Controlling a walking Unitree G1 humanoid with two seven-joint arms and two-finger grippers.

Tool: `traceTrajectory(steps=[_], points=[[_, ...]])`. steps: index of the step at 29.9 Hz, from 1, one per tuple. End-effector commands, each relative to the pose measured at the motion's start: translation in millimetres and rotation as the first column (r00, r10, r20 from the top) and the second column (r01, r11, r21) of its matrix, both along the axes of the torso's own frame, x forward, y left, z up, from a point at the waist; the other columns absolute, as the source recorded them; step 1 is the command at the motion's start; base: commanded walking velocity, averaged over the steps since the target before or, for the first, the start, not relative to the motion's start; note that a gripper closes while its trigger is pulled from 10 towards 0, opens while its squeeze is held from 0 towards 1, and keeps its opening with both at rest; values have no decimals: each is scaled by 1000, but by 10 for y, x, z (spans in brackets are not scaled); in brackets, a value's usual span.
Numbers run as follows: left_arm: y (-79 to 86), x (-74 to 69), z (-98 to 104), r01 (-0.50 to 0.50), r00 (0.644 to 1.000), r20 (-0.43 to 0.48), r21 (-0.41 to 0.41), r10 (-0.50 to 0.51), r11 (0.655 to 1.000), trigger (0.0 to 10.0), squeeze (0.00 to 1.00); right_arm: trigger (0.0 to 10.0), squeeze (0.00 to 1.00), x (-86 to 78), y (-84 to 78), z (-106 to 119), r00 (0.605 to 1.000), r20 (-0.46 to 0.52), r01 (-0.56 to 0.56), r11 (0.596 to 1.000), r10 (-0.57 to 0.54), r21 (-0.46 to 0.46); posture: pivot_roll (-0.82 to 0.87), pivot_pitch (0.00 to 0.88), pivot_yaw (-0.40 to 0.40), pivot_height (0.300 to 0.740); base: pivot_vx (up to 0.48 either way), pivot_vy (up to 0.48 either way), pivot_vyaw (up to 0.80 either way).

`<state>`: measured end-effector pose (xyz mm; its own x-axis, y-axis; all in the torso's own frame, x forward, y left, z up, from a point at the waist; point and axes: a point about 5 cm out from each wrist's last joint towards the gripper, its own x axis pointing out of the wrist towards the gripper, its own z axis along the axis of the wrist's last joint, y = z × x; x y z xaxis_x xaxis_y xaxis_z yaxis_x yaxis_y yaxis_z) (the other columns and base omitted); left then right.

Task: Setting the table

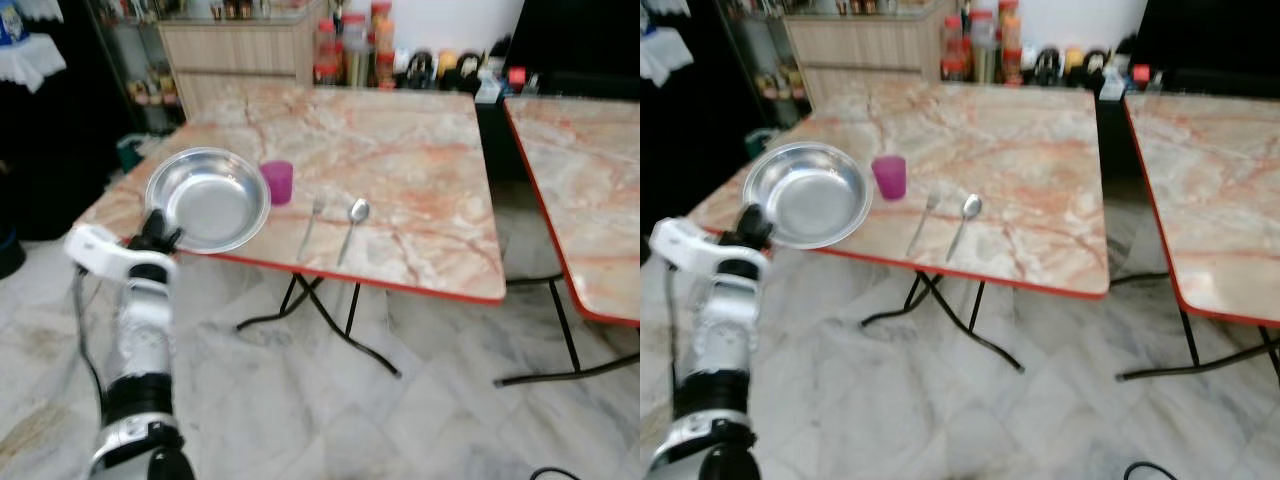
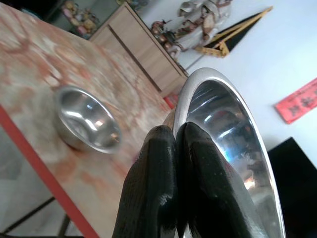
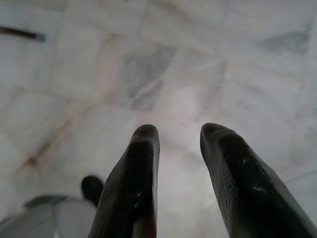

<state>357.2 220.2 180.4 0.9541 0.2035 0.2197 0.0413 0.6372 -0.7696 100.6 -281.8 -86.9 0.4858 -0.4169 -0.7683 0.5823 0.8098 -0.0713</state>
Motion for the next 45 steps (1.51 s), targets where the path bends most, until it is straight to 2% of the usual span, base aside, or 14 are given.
traceTrajectory(steps=[1, 7, 10, 13, 17, 21, 45], points=[[101, -21, 71, -27, 999, 21, 7, 27, 1000, 10000, 0, 10000, 0, -4, 38, -16, 1000, -2, 7, 1000, -7, 12, 90, 102, -5, 740, 0, -337, 0], [99, -27, 49, -30, 1000, 4, 21, 30, 999, 10000, 0, 10000, 0, -4, 39, -16, 1000, -1, 7, 1000, -7, 12, 90, 104, -4, 740, 0, -331, 0], [71, -2, 4, -14, 998, -60, 147, 23, 989, 10000, 0, 10000, 0, -3, 37, -16, 1000, -2, 8, 1000, -7, 13, 94, 105, -6, 740, 0, -95, 0], [59, -3, -18, -11, 997, -73, 195, 26, 981, 10000, 0, 10000, 0, -2, 40, -17, 1000, -3, 5, 1000, -5, 14, 92, 104, -5, 740, 0, 0, 0], [71, -14, -29, -19, 997, -72, 183, 33, 983, 10000, 0, 10000, 0, 1, 40, -16, 1000, -1, 5, 1000, -5, 16, 91, 104, -4, 740, 0, 0, 0], [40, -23, -41, -2, 997, -74, 227, 19, 974, 10000, 0, 10000, 0, 1, 36, -13, 1000, 9, 14, 1000, -14, 18, 90, 104, -7, 740, 61, 0, 0], [23, -20, 1, 7, 998, -57, 232, 6, 973, 10000, 0, 10000, 0, 9, 32, -8, 1000, 19, 20, 1000, -20, 22, 87, 105, -6, 740, 372, 0, -103]])
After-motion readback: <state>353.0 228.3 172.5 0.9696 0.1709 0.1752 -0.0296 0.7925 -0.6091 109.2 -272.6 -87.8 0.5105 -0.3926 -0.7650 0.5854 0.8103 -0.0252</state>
